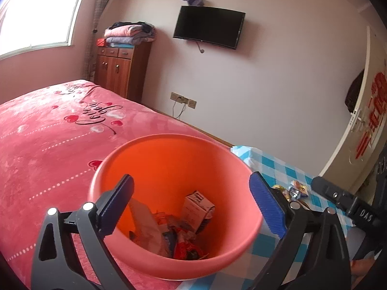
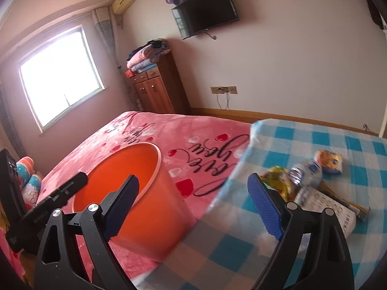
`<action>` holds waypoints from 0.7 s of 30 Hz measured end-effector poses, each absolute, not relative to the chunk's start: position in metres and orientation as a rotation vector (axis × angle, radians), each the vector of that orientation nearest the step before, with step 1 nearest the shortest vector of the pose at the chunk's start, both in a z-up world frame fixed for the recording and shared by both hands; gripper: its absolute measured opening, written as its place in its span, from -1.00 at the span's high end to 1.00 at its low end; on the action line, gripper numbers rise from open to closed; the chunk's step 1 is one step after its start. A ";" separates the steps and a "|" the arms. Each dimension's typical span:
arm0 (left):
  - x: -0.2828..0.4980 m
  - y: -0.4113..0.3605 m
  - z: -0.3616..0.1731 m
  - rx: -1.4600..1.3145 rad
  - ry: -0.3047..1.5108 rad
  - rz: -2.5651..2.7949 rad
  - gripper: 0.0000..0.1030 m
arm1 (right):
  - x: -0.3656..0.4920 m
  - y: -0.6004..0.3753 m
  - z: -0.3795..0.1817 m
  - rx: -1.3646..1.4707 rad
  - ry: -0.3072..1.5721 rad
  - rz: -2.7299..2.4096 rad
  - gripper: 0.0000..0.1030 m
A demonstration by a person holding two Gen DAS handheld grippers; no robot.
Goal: Collect trash
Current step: 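Return both tools to the table over the remaining trash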
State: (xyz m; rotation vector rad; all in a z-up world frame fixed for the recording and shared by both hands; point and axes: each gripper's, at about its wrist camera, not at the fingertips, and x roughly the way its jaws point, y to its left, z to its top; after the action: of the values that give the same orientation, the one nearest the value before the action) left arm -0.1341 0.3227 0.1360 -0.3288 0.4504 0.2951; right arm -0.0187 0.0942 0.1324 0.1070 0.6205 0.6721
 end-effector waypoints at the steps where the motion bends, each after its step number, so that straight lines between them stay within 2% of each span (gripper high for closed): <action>1: -0.133 0.319 0.137 -0.325 0.451 0.289 -0.88 | -0.018 0.089 0.130 0.109 0.623 0.663 -0.75; 21: -0.117 0.246 0.143 -0.226 0.493 0.173 -0.90 | -0.028 0.004 0.101 0.107 0.592 0.492 -0.75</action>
State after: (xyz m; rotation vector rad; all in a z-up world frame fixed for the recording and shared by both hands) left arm -0.1166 0.2463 0.1431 -0.2261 0.4925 0.1727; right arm -0.0285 0.0045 0.1012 0.1066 0.5915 0.4920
